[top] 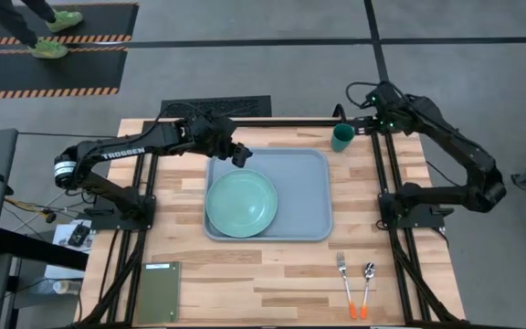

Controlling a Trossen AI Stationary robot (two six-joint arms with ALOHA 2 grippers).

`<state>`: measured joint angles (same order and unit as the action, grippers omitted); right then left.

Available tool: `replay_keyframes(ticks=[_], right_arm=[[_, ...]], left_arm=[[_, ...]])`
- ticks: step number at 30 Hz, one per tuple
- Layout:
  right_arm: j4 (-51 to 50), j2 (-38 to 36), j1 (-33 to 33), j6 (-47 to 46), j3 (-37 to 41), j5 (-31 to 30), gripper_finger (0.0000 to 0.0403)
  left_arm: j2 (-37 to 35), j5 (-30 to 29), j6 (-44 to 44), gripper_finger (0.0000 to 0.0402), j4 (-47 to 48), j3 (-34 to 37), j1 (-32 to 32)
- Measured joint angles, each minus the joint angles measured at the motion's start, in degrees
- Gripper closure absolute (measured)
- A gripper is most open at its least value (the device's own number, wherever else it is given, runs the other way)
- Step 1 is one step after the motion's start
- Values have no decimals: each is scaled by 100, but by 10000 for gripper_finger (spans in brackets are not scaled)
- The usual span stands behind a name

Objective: Pick and place plate/cup/fork/spoon on tray
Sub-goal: Put the green cup on the gray tray to the top of the light green plate

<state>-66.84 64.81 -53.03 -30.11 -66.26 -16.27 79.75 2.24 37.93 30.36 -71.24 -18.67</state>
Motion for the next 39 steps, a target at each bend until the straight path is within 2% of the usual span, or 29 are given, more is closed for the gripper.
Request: replay_keyframes(ticks=[5, 10, 14, 22, 30, 39], right_arm=[[-47, 76, -73, -77, 2, 26, 172], [357, 187, 37, -461, 220, 507, 183], [803, 304, 281, -959, 592, 202, 191], [1791, 482, 197, -1519, 1254, 157, 194], [2262, 554, 34, -1555, 1430, 121, 201], [2577, 1403, 190, -1361, 1432, 125, 210]], left_arm=[[0, 2, -2, 227, -108, 0, -84], [0, 4, 3, 227, -160, 0, -159], [0, 6, 7, 227, -165, 0, -175], [0, 47, -83, 227, -159, 0, -175], [0, 46, -130, 227, -152, 0, -175], [0, 48, -148, 227, -141, 0, -175]])
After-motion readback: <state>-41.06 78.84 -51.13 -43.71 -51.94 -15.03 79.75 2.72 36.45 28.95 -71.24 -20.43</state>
